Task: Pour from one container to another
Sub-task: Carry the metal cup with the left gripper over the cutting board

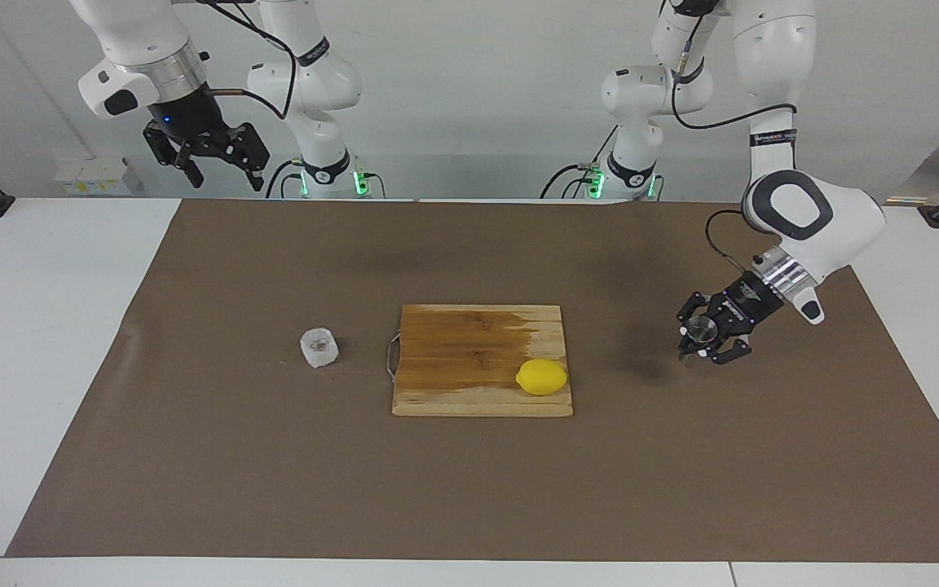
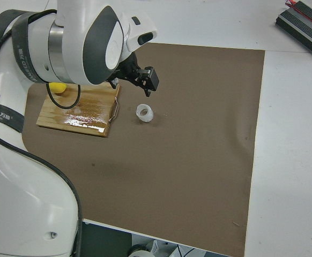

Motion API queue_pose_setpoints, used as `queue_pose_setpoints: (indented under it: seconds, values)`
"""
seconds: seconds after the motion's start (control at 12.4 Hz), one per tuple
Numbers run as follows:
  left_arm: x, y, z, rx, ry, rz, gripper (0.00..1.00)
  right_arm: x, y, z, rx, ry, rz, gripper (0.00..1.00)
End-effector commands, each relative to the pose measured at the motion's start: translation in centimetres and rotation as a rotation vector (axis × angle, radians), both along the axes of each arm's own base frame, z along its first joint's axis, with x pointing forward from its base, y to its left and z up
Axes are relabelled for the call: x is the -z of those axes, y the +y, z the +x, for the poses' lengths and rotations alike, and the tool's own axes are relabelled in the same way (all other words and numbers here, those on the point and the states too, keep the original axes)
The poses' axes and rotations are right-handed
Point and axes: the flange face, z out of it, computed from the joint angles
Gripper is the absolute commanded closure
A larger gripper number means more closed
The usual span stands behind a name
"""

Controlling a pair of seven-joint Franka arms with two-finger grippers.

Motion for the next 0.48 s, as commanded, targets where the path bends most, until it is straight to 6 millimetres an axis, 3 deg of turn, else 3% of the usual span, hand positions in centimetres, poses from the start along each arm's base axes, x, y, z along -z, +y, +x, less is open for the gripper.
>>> queue_pose_setpoints:
  seconds: [0.0,0.4]
  values:
    - [-3.3,-5.7,-1.3,-0.018,-0.001,-0.02,1.0,-0.3,-0.2,-0.4,0.01,0.001,-0.01,0.0]
    - [-6.9,-17.8,-4.2,-0.009,0.01,-0.044,1.0,-0.3,-0.3,-0.4,0.011,0.001,-0.01,0.0]
